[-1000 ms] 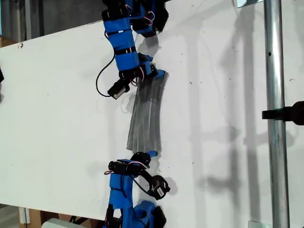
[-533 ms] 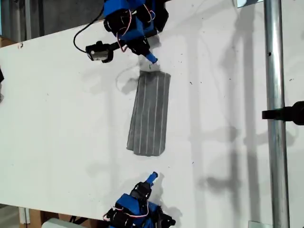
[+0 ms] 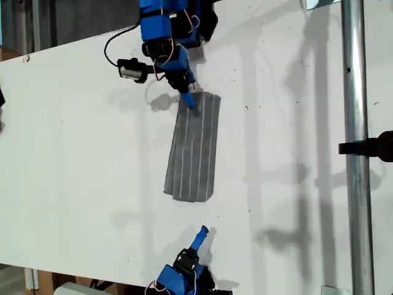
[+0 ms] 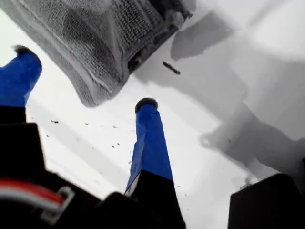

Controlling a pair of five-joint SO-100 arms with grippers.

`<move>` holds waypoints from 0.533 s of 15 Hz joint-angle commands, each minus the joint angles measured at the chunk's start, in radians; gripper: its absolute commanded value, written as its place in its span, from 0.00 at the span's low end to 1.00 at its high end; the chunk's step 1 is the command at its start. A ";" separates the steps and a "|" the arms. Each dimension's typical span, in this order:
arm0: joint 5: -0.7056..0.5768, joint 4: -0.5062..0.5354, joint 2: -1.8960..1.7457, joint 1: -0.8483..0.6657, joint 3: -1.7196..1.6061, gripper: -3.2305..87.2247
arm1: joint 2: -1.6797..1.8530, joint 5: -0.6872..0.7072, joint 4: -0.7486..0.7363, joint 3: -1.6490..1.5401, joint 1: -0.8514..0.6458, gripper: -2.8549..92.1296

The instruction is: Grasp corners of a towel and fold twice.

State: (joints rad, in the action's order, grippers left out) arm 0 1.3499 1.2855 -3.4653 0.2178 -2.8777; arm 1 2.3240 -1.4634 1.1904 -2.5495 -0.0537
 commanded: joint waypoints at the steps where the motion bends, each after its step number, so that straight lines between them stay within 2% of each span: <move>1: 0.021 -0.012 -0.012 -0.002 0.003 0.22 | -0.202 0.006 -0.146 0.044 -0.051 0.46; 4: 0.041 -0.005 -0.012 0.006 0.005 0.22 | -0.443 -0.005 -0.245 0.118 -0.083 0.42; 8: 0.044 -0.006 -0.012 0.002 -0.003 0.22 | -0.523 0.026 -0.360 0.173 -0.138 0.33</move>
State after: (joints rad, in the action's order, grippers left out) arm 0 1.3806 1.2855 -3.4699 0.2178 -2.8839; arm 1 1.8270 -1.4573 0.9112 -2.4559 -0.1718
